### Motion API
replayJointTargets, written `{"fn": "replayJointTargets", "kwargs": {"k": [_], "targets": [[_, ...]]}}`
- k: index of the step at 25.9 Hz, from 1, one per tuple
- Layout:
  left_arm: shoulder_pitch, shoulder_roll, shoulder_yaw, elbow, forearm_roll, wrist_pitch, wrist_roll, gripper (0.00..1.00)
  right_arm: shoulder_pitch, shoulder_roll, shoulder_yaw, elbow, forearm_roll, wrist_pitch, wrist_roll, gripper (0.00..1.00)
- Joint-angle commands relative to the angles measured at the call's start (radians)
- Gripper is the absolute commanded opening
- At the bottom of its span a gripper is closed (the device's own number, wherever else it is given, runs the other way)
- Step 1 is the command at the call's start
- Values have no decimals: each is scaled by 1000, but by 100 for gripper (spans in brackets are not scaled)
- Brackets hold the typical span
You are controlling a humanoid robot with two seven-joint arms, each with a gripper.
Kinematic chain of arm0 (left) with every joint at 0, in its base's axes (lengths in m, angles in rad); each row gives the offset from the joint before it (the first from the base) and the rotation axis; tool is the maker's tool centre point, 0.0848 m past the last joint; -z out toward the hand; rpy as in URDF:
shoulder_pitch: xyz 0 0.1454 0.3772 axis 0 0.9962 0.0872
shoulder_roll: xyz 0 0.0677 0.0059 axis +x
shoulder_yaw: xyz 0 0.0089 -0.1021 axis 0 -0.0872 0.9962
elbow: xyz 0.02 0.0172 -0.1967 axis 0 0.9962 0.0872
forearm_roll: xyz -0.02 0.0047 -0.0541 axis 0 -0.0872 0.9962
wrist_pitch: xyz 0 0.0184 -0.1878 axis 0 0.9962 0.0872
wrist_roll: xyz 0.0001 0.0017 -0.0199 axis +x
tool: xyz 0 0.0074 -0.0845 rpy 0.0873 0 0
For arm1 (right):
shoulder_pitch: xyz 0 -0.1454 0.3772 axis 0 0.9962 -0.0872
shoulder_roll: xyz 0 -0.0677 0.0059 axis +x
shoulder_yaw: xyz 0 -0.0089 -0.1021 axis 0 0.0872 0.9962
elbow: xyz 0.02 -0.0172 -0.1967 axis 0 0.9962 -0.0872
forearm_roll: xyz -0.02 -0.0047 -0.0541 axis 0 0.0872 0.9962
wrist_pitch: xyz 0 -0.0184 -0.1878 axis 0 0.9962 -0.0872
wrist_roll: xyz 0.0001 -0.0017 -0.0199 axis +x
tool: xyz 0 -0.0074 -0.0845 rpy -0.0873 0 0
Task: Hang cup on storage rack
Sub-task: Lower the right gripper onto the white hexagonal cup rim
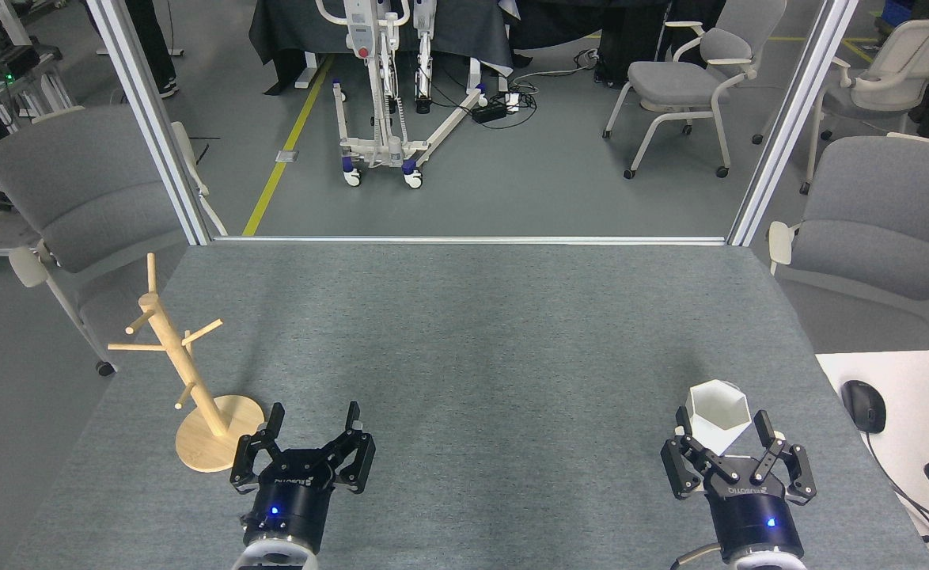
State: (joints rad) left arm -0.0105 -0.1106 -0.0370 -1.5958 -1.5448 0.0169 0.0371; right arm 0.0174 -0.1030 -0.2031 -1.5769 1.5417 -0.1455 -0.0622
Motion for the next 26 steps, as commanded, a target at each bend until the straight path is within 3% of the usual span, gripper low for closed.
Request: {"fn": "replayJointTargets", "kwargs": {"k": [1,4,10,15,18,26], "targets": [[1,-4,-9,17,-6,14,9,99,0,0,-1,0,0,0,1,99],[-3,-9,-9,54,-5,84,0,99,0,0,-1,0,2,1,1,99],[-25,-9,-47,25,0,83,-2,99,0,2,-2,1,3,7,4,99],[-23,-9,-49,4,0,80,-3,99,-2,0,-4,23,5,192,19,99],[-23,-9,-50,4,0,78,-3,99,-7,0,-7,87,5,250,48,99],[-23,-9,-50,8,-1,80,0,99,-62,-27,-16,236,5,248,51,99]]}}
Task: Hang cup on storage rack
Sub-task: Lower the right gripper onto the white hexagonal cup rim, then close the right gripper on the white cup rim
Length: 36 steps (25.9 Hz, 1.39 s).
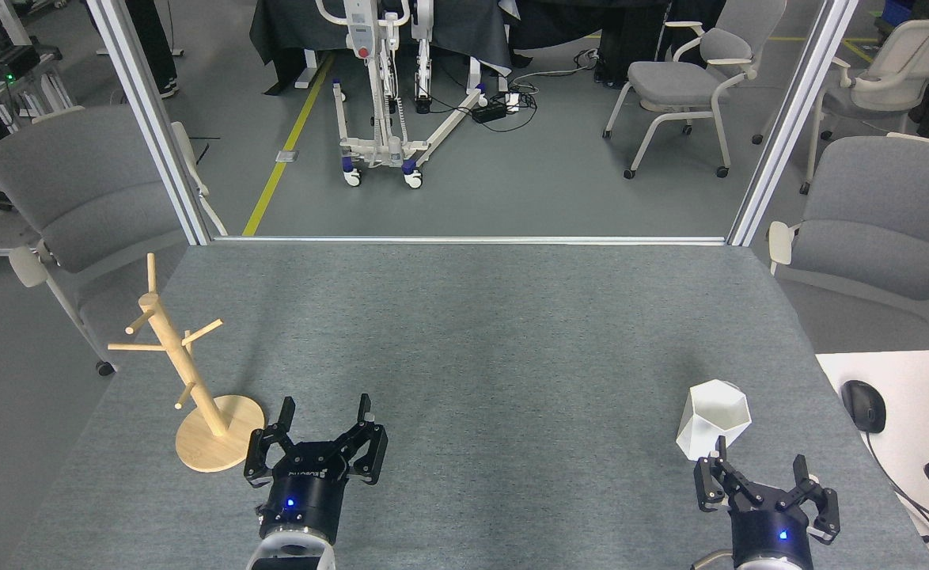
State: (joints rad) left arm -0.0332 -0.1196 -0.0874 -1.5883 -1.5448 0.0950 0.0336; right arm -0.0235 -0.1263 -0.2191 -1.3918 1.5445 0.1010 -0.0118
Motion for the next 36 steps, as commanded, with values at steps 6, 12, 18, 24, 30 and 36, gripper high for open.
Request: {"fn": "replayJointTargets", "kwargs": {"k": [6,12,18,24,30,36], "targets": [[3,1,1,-2,-1,2,3,99,-89,-10,4,109,-1,-1,-1,99],[6,5,0,-2,-1,2,3,99,-110,-9,10,126,-1,-7,-2,99],[7,3,0,-2,-1,2,3,99,-118,1,23,152,-1,-6,-5,99],[6,1,0,-1,-1,2,3,99,-138,1,24,178,0,-7,-7,99],[6,1,0,4,-1,2,3,99,-145,4,24,186,0,-27,-7,99],[6,3,0,10,-1,2,3,99,-158,4,24,209,0,-40,-7,99]]}}
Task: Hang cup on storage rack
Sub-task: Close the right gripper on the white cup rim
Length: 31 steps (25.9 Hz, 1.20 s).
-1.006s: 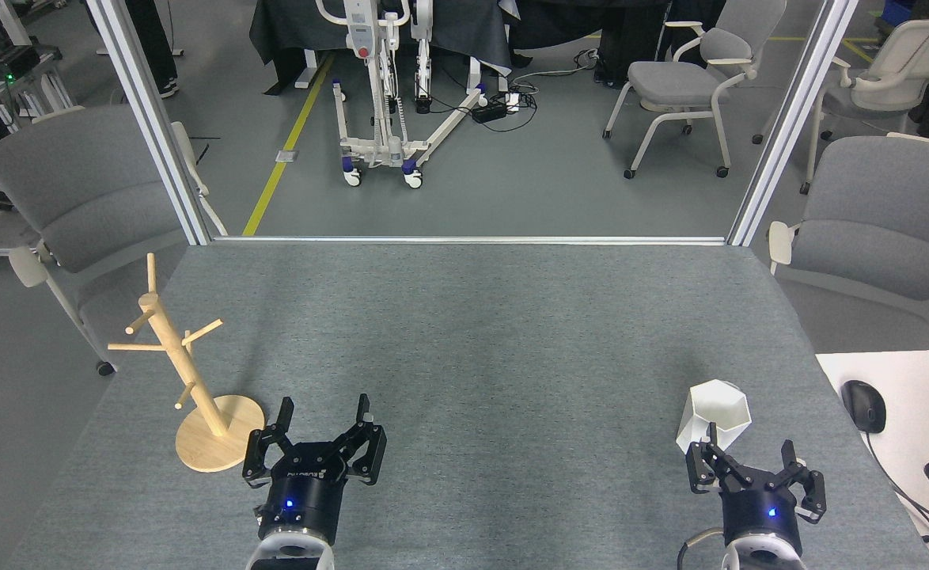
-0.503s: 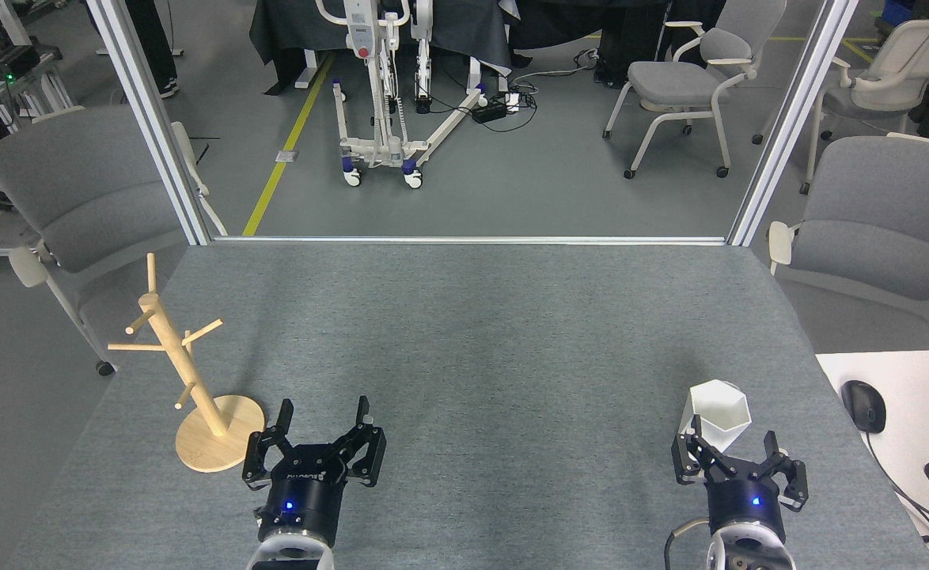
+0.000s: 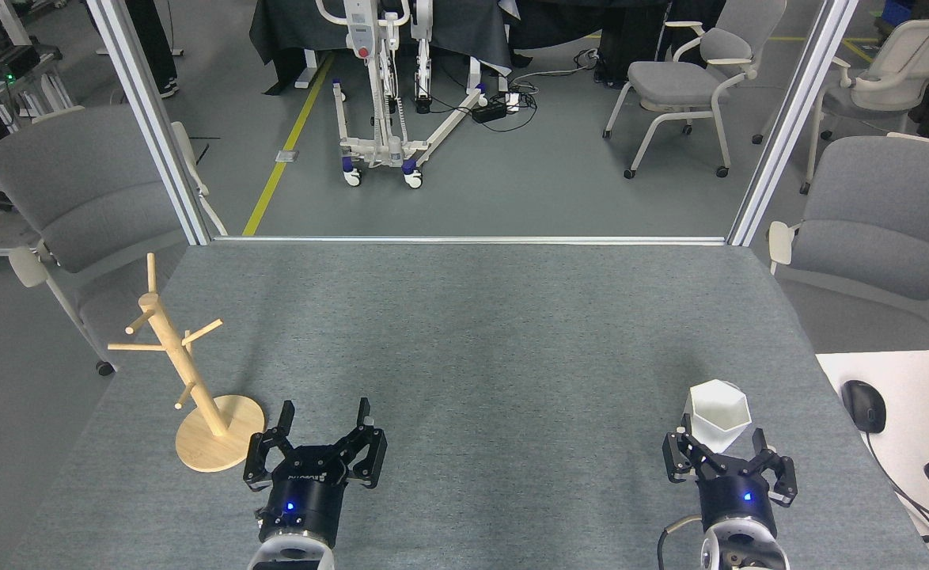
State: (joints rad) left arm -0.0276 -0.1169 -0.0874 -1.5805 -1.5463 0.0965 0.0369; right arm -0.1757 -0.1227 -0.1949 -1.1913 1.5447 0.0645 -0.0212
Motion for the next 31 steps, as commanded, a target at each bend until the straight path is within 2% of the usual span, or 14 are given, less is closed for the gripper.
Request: {"fn": "replayJointTargets", "kwargs": {"k": [1,31], "targets": [[0,0,0,2,0,0,0,99,-7,-2,0,9,0,-5,4,99],[-3,2,2,27,-1,0,-2,99,-82,-17,-5,122,-2,-23,3,99]]}}
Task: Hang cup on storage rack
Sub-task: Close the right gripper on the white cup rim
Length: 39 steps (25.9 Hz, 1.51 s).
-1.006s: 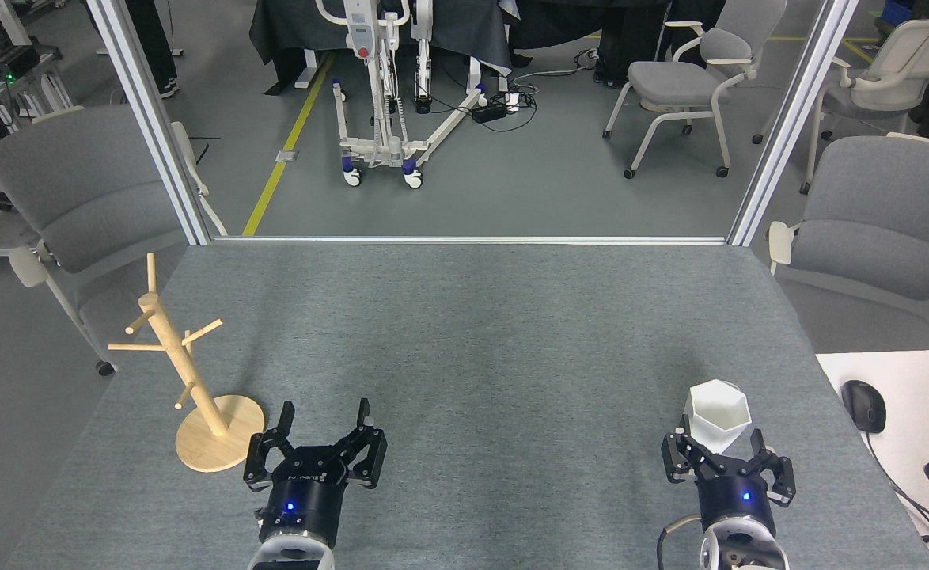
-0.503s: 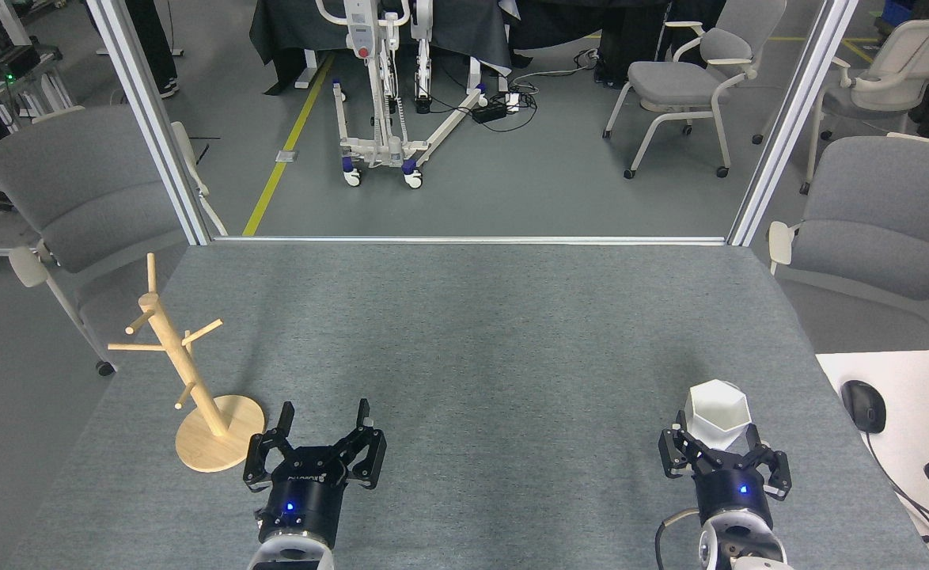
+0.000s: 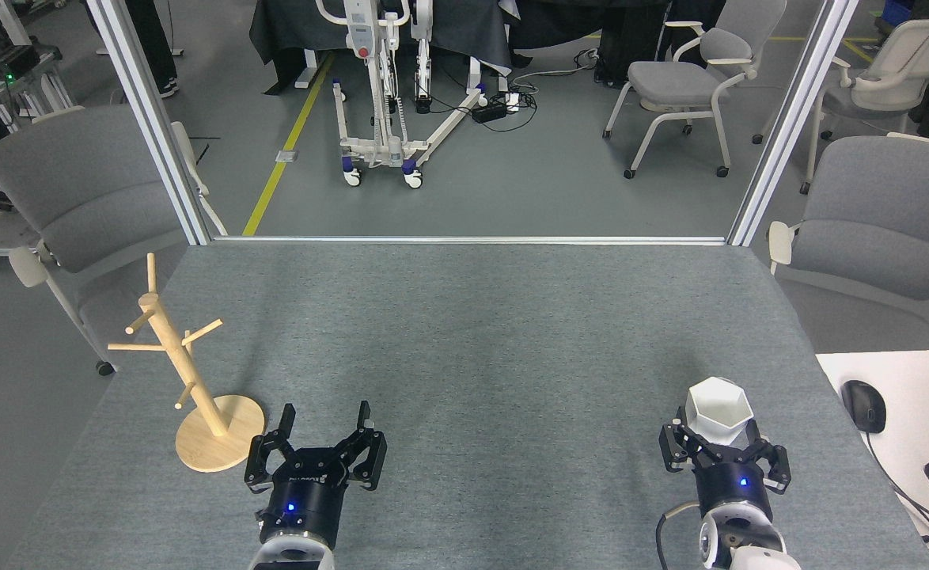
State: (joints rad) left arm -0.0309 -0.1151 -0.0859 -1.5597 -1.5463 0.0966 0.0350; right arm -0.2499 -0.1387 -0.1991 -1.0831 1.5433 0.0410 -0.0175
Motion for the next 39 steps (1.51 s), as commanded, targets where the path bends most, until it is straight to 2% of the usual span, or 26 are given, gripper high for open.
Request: {"fn": "replayJointTargets", "kwargs": {"k": [1,13,20,39], "targets": [[0,0,0,6,0,0,0,99,-8,-2,0,14,0,2,-1,99],[-3,2,0,15,-3,0,0,99,3,-25,3,12,6,-1,-6,99],[-4,2,0,20,-3,0,0,99,1,-53,1,14,1,-95,-6,99],[-6,0,0,36,-3,-1,0,99,-6,-56,-2,14,4,-98,-6,99]]}}
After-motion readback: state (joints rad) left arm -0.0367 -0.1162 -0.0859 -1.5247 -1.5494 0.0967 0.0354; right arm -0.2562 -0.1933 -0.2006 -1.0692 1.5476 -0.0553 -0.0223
